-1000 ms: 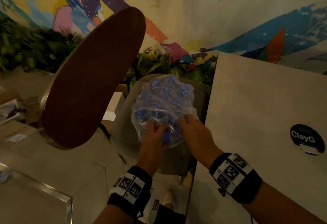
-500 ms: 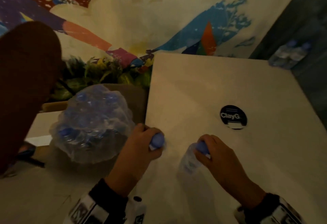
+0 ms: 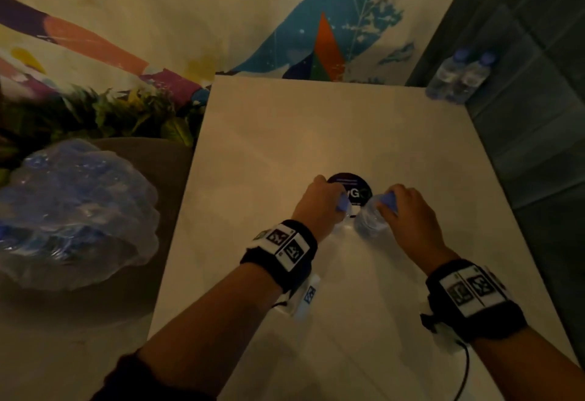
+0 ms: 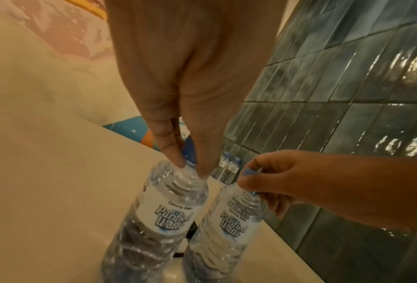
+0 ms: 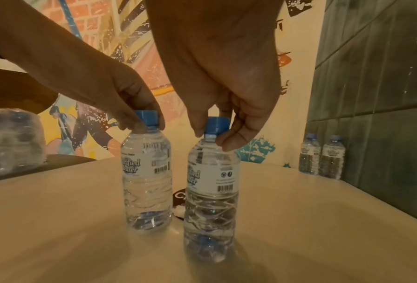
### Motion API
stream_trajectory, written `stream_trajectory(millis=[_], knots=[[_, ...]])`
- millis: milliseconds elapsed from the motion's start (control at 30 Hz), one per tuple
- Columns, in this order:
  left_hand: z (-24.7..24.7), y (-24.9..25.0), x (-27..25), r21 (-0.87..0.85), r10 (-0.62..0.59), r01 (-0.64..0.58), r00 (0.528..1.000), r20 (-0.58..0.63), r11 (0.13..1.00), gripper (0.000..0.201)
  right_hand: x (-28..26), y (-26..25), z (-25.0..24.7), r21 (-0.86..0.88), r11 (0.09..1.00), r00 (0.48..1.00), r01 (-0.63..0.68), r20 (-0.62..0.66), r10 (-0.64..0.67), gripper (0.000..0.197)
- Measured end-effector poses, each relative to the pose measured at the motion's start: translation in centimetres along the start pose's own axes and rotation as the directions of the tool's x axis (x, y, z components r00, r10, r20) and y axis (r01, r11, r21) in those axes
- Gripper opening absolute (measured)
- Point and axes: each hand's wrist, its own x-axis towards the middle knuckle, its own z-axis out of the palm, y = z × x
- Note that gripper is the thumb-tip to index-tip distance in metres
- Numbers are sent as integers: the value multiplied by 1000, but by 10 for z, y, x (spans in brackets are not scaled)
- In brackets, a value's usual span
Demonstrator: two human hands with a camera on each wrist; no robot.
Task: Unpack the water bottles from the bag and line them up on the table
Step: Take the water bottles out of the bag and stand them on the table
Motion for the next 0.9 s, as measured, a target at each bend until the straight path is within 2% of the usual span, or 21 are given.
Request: stream_trajectory(millis=[167, 333, 400, 467, 567, 633, 700, 767, 833, 900], knots=[[9, 13, 19, 24, -35, 35, 999, 7, 999, 26, 7, 5, -4, 29, 1000, 1000, 4, 4, -4, 25], [6, 18, 14, -6, -72, 73, 996, 43, 997, 35, 4, 5, -8, 6, 998, 995, -56, 81, 55, 31], [-1, 15, 2, -33, -76, 78, 996, 51, 996, 43, -1, 0, -13, -11, 993, 989, -119, 82, 119, 46], [-12, 4, -18, -106, -81, 84, 996, 31, 991, 45, -9, -10, -20, -42, 991, 992, -127, -9, 126, 63], [-32, -35, -63, -148, -154, 147, 987, -38, 978, 36, -23, -40, -23, -41, 999, 986, -5, -168, -2, 65], [-46, -81, -102, -142, -245, 229, 964, -105, 963, 30, -34, -72, -14, -33, 995, 980, 93, -171, -98, 62], [-66, -135, -143, -102, -314, 298, 924, -219, 949, 25, -48, -114, 8, -26, 977, 969, 213, -123, -214, 57], [-92, -185, -185, 80, -332, 377, 883, -333, 923, 23, -65, -163, 40, 4, 943, 943, 332, -27, -332, 52], [-123, -226, -219, 133, -391, 470, 834, -389, 873, 27, -81, -214, 78, 22, 889, 884, 458, 93, -458, 52], [-154, -261, -242, 69, -459, 533, 781, -422, 843, 36, -97, -267, 118, 59, 816, 794, 575, 202, -574, 56]])
